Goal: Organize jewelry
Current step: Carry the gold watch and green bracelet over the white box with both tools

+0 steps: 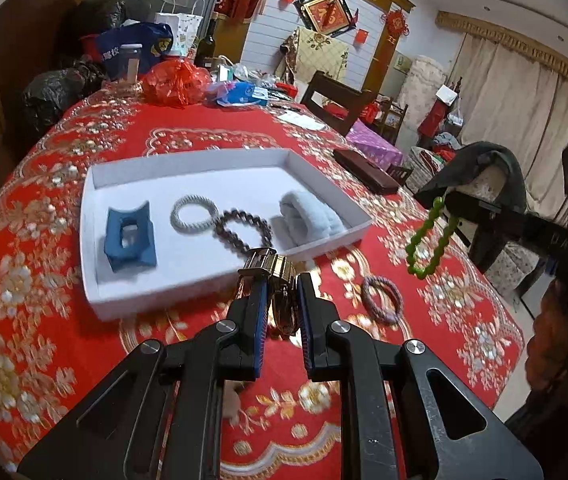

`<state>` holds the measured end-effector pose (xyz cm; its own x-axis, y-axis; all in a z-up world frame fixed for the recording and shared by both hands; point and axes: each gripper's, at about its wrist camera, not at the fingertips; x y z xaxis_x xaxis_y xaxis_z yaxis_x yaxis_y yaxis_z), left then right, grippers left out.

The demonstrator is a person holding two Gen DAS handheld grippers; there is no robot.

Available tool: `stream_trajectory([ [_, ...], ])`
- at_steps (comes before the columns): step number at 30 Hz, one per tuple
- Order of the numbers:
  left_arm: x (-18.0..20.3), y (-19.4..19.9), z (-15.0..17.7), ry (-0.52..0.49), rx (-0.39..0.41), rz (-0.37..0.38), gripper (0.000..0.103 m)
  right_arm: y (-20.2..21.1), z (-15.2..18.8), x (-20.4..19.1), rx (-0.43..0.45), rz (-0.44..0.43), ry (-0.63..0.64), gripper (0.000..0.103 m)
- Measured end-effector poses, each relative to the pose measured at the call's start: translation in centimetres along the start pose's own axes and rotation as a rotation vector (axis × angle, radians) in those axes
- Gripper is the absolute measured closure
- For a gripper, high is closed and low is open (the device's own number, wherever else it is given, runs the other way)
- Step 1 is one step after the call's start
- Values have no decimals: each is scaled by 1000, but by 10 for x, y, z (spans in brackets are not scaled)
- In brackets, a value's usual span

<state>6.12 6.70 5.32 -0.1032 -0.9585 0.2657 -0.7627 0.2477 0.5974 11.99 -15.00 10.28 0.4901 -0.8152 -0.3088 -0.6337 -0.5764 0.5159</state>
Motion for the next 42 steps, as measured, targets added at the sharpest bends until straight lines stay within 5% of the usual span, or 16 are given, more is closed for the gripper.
stream_trajectory([
  [16, -34, -44, -50, 29, -25, -116, 90, -92, -86, 12, -30, 13, -16, 95],
  [28, -52, -95, -48, 34, -85, -203, 90, -158, -74, 64, -118, 62, -101, 94],
  [42, -57, -112, -47, 46, -109, -216, 90, -180, -60, 79, -159, 157, -79, 95],
])
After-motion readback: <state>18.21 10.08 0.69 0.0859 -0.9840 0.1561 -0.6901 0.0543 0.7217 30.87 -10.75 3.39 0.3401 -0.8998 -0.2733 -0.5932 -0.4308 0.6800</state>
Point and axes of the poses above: each gripper's, at about its wrist camera, not at the fingertips, and y roughly against the way its jaws point, x to its right, z to its underside, and after that the axes turned 1 degree about y, right-handed
